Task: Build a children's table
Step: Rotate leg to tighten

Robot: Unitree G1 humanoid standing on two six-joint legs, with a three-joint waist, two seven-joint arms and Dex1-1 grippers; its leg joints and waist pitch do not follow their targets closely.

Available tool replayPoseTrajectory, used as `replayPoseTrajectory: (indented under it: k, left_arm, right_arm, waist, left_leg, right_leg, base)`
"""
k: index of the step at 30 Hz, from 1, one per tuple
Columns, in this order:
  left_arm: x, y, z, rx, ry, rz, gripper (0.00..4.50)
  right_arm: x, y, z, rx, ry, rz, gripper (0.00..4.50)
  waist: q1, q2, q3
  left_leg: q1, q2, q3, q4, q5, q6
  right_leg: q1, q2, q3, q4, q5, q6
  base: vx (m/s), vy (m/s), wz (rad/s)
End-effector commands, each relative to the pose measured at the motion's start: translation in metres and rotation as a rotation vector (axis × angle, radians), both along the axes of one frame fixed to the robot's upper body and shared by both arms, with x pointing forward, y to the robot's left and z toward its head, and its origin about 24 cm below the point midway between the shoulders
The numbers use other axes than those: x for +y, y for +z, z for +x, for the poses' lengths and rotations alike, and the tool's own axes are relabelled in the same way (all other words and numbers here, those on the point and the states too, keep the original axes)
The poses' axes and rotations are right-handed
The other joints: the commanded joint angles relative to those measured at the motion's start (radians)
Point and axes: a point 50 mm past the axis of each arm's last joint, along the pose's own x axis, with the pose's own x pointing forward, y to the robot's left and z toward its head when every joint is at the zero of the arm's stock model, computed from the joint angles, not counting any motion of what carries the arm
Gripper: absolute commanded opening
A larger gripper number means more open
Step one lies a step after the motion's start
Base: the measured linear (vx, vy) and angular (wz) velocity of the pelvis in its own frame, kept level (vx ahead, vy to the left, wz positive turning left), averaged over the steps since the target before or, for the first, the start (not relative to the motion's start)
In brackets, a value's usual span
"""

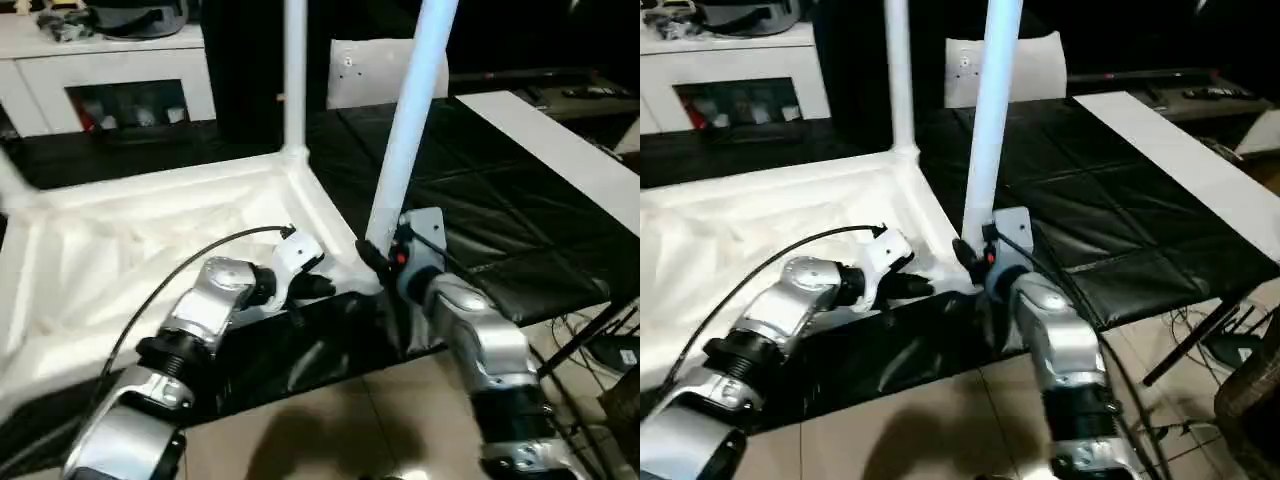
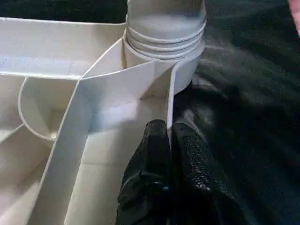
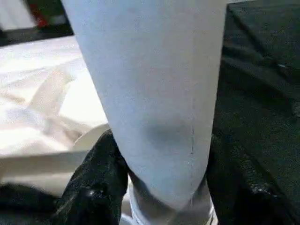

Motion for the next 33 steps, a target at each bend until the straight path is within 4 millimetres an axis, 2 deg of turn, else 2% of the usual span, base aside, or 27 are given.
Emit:
replayPoseTrajectory:
  k: [1, 4, 7, 8, 9, 10, 11, 13, 14, 15, 17, 18, 19, 20, 23, 26, 28, 29, 30, 31, 32, 33]
  left_arm:
    - [-0.036, 0.026, 0.008, -0.115, 0.001, -0.087, 0.00]
    - [-0.031, 0.025, 0.007, -0.128, -0.009, -0.065, 0.00]
    - [-0.021, 0.025, 0.006, -0.134, -0.039, -0.057, 0.00]
    - [-0.018, 0.024, 0.005, -0.135, -0.056, -0.050, 0.00]
    - [-0.011, 0.023, 0.003, -0.142, -0.101, -0.035, 0.00]
    - [-0.011, 0.023, 0.003, -0.142, -0.101, -0.035, 0.00]
    - [-0.006, 0.021, 0.001, -0.138, -0.129, -0.025, 0.00]
    - [-0.002, 0.020, -0.002, -0.144, -0.177, -0.019, 0.00]
    - [0.005, 0.018, -0.008, -0.133, -0.246, -0.012, 0.00]
    - [0.005, 0.018, -0.008, -0.133, -0.246, -0.012, 0.00]
    - [0.015, 0.014, -0.014, -0.105, -0.338, 0.019, 0.00]
    - [0.018, 0.014, -0.015, -0.101, -0.362, 0.025, 0.00]
    - [0.022, 0.014, -0.018, -0.087, -0.405, 0.034, 0.00]
    - [0.022, 0.014, -0.018, -0.087, -0.405, 0.034, 0.00]
    - [0.032, 0.016, -0.024, -0.041, -0.532, 0.049, 0.00]
    - [0.038, 0.016, -0.029, -0.004, -0.620, 0.064, 0.00]
    - [0.039, 0.017, -0.030, 0.000, -0.640, 0.069, 0.00]
    - [0.040, 0.018, -0.032, 0.012, -0.671, 0.076, 0.00]
    - [0.040, 0.018, -0.033, 0.018, -0.696, 0.082, 0.00]
    - [0.040, 0.018, -0.034, 0.026, -0.723, 0.087, 0.00]
    - [0.041, 0.019, -0.036, 0.035, -0.744, 0.090, 0.00]
    - [0.041, 0.019, -0.036, 0.037, -0.750, 0.091, 0.00]
  right_arm:
    - [0.071, -0.001, -0.020, 0.043, 0.278, 0.152, 2.81]
    - [0.069, 0.003, -0.019, -0.001, 0.276, 0.145, 3.15]
    - [0.058, 0.007, -0.018, -0.052, 0.276, 0.146, 3.28]
    - [0.052, 0.008, -0.018, -0.071, 0.282, 0.147, 3.49]
    - [0.042, 0.011, -0.020, -0.103, 0.308, 0.159, 3.49]
    - [0.042, 0.011, -0.020, -0.103, 0.308, 0.159, 3.67]
    - [0.032, 0.011, -0.022, -0.123, 0.342, 0.145, 3.67]
    - [0.022, 0.011, -0.024, -0.145, 0.384, 0.119, 3.88]
    - [0.002, 0.011, -0.029, -0.166, 0.456, 0.071, 4.00]
    - [0.002, 0.011, -0.029, -0.166, 0.456, 0.071, 4.06]
    - [-0.019, 0.014, -0.034, -0.170, 0.547, 0.031, 4.20]
    - [-0.023, 0.015, -0.035, -0.171, 0.566, 0.025, 4.32]
    - [-0.032, 0.017, -0.038, -0.168, 0.618, 0.015, 4.32]
    - [-0.032, 0.017, -0.038, -0.168, 0.618, 0.015, 4.32]
    - [-0.046, 0.022, -0.047, -0.149, 0.783, -0.023, 4.32]
    - [-0.052, 0.022, -0.052, -0.131, 0.899, -0.060, 4.32]
    - [-0.054, 0.022, -0.052, -0.126, 0.925, -0.066, 4.32]
    - [-0.055, 0.023, -0.052, -0.113, 0.971, -0.072, 4.18]
    - [-0.056, 0.023, -0.053, -0.107, 1.001, -0.077, 4.08]
    - [-0.056, 0.023, -0.053, -0.099, 1.028, -0.081, 3.99]
    - [-0.056, 0.023, -0.054, -0.089, 1.054, -0.080, 3.96]
    - [-0.056, 0.023, -0.054, -0.086, 1.060, -0.079, 3.96]
  waist:
    - [0.000, 0.002, -0.045]
    - [0.008, 0.003, -0.050]
    - [0.013, -0.003, -0.055]
    - [0.019, -0.005, -0.061]
    - [0.022, -0.007, -0.058]
    - [0.022, -0.007, -0.058]
    - [0.028, -0.002, -0.060]
    - [0.033, -0.004, -0.061]
    - [0.035, -0.004, -0.060]
    - [0.034, -0.005, -0.060]
    - [0.037, -0.005, -0.057]
    - [0.038, -0.004, -0.055]
    - [0.040, -0.004, -0.055]
    - [0.040, -0.005, -0.055]
    - [0.048, -0.008, -0.054]
    - [0.065, -0.009, -0.054]
    - [0.068, -0.009, -0.054]
    - [0.071, -0.016, -0.055]
    - [0.074, -0.015, -0.054]
    - [0.074, -0.020, -0.054]
    - [0.076, -0.017, -0.055]
    - [0.078, -0.021, -0.053]
  left_leg:
    - [-0.016, 0.014, -0.002, -0.088, -0.275, 0.028]
    - [-0.015, 0.019, 0.007, -0.084, -0.181, 0.033]
    - [-0.019, 0.015, 0.014, -0.076, -0.133, 0.044]
    - [-0.030, 0.013, 0.016, -0.069, -0.060, 0.063]
    - [-0.032, 0.010, 0.017, -0.067, -0.051, 0.073]
    - [-0.032, 0.010, 0.017, -0.067, -0.051, 0.073]
    - [-0.031, 0.011, 0.019, -0.066, -0.038, 0.091]
    - [-0.033, 0.011, 0.018, -0.065, -0.020, 0.096]
    - [-0.031, 0.012, 0.019, -0.064, -0.028, 0.104]
    - [-0.031, 0.015, 0.020, -0.064, -0.035, 0.107]
    - [-0.028, 0.016, 0.021, -0.066, -0.071, 0.105]
    - [-0.028, 0.017, 0.020, -0.068, -0.080, 0.104]
    - [-0.027, 0.017, 0.020, -0.068, -0.088, 0.101]
    - [-0.027, 0.018, 0.020, -0.069, -0.095, 0.101]
    - [-0.023, 0.021, 0.020, -0.069, -0.108, 0.094]
    - [-0.020, 0.026, 0.022, -0.069, -0.094, 0.088]
    - [-0.022, 0.026, 0.022, -0.069, -0.094, 0.085]
    - [-0.023, 0.025, 0.021, -0.068, -0.094, 0.084]
    - [-0.022, 0.026, 0.022, -0.068, -0.096, 0.084]
    - [-0.023, 0.026, 0.023, -0.068, -0.095, 0.084]
    - [-0.022, 0.027, 0.022, -0.068, -0.092, 0.083]
    - [-0.022, 0.028, 0.024, -0.067, -0.092, 0.081]
  right_leg:
    - [0.037, -0.059, 0.039, -0.070, -0.482, -0.057]
    - [0.037, -0.056, 0.055, -0.044, -0.320, -0.128]
    - [0.038, -0.056, 0.064, -0.031, -0.257, -0.157]
    - [0.043, -0.056, 0.068, -0.015, -0.177, -0.173]
    - [0.043, -0.055, 0.068, -0.015, -0.167, -0.172]
    - [0.043, -0.055, 0.068, -0.015, -0.167, -0.172]
    - [0.046, -0.055, 0.068, -0.012, -0.149, -0.176]
    - [0.050, -0.052, 0.066, -0.008, -0.126, -0.178]
    - [0.050, -0.050, 0.066, -0.007, -0.117, -0.182]
    - [0.049, -0.050, 0.067, -0.006, -0.115, -0.187]
    - [0.046, -0.051, 0.066, -0.013, -0.168, -0.186]
    - [0.046, -0.052, 0.066, -0.014, -0.188, -0.183]
    - [0.045, -0.051, 0.066, -0.017, -0.206, -0.178]
    - [0.046, -0.051, 0.066, -0.018, -0.218, -0.173]
    - [0.042, -0.052, 0.066, -0.019, -0.254, -0.167]
    - [0.038, -0.053, 0.067, -0.014, -0.232, -0.177]
    - [0.038, -0.053, 0.067, -0.012, -0.220, -0.183]
    - [0.040, -0.053, 0.065, -0.008, -0.221, -0.185]
    - [0.039, -0.054, 0.067, -0.010, -0.228, -0.183]
    - [0.040, -0.054, 0.067, -0.010, -0.229, -0.183]
    - [0.039, -0.055, 0.067, -0.008, -0.228, -0.185]
    - [0.038, -0.054, 0.068, -0.009, -0.224, -0.186]
  base:
    - [0.000, 0.000, 0.00]
    - [0.000, 0.000, 0.00]
    - [0.000, 0.000, 0.00]
    - [0.000, 0.000, 0.00]
    - [0.000, 0.000, 0.00]
    - [0.042, -0.065, -0.01]
    - [0.000, 0.000, 0.00]
    - [0.000, 0.000, 0.00]
    - [0.000, 0.000, 0.00]
    - [0.000, 0.000, 0.00]
    - [0.000, 0.000, 0.00]
    - [0.000, 0.000, 0.00]
    - [0.000, 0.000, 0.00]
    - [0.000, 0.000, 0.00]
    - [0.000, 0.000, 0.00]
    - [0.000, 0.000, 0.00]
    - [0.000, 0.000, 0.00]
    - [0.000, 0.000, 0.00]
    - [0.000, 0.000, 0.00]
    - [0.000, 0.000, 0.00]
    - [0.000, 0.000, 0.00]
    - [0.000, 0.000, 0.00]
